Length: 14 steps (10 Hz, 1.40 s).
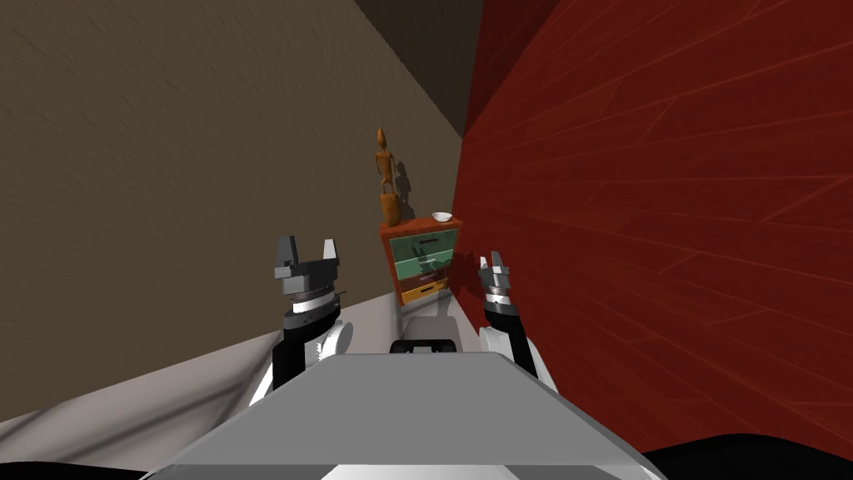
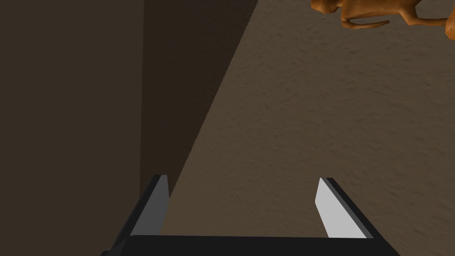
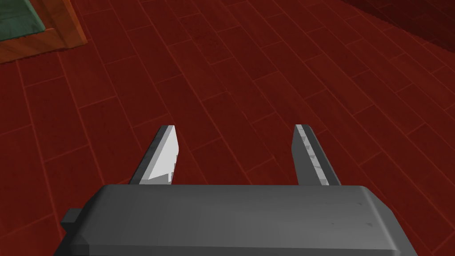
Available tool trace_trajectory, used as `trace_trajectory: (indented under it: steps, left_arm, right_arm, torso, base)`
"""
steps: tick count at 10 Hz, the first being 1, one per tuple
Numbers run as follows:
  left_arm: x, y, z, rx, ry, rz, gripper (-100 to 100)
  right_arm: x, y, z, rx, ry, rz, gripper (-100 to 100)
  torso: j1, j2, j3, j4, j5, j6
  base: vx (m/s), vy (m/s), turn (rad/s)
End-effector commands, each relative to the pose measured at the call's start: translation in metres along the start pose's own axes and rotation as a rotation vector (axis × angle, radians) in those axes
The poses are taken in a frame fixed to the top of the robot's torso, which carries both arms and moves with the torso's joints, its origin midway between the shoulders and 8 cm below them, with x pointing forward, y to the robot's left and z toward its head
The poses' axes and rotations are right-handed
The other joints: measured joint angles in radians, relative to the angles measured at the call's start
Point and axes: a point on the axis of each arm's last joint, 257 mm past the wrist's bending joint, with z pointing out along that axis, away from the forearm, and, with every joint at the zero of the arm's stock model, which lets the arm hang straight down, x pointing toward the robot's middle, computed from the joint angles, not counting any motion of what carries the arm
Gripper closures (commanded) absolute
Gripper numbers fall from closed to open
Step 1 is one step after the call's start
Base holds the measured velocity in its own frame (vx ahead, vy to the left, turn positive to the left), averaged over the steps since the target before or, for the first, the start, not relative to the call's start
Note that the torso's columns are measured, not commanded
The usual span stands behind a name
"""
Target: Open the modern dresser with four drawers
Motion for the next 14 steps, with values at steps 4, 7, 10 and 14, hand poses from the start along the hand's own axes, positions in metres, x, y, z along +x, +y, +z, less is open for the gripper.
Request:
trace_trajectory:
  steps: [4, 7, 10, 14]
  left_arm:
    - [0.000, 0.000, 0.000, 0.000, 0.000, 0.000, 0]
    - [0.000, 0.000, 0.000, -0.001, 0.000, 0.000, 0]
    - [0.000, 0.000, 0.000, -0.001, 0.000, 0.000, 0]
    - [0.000, 0.000, 0.000, -0.001, 0.000, 0.000, 0]
  right_arm:
    - [0.010, -0.004, 0.001, 0.009, 0.078, -0.080, -100]
    - [0.026, -0.011, 0.006, 0.003, 0.166, -0.222, -100]
    - [0.037, -0.015, 0.011, -0.015, 0.213, -0.335, -100]
    - [0.056, -0.019, 0.022, -0.061, 0.271, -0.525, -100]
  torso:
    - [0.000, 0.255, -0.512, 0.254, 0.000, 0.000]
    - [0.001, 0.267, -0.537, 0.268, 0.000, 0.000]
    - [0.001, 0.268, -0.537, 0.268, 0.000, 0.000]
    - [0.000, 0.268, -0.537, 0.268, 0.000, 0.000]
  base:
    - [0.004, 0.005, 0.004]
    - [0.014, 0.027, 0.013]
    - [0.021, 0.043, 0.014]
    - [0.013, 0.034, 0.016]
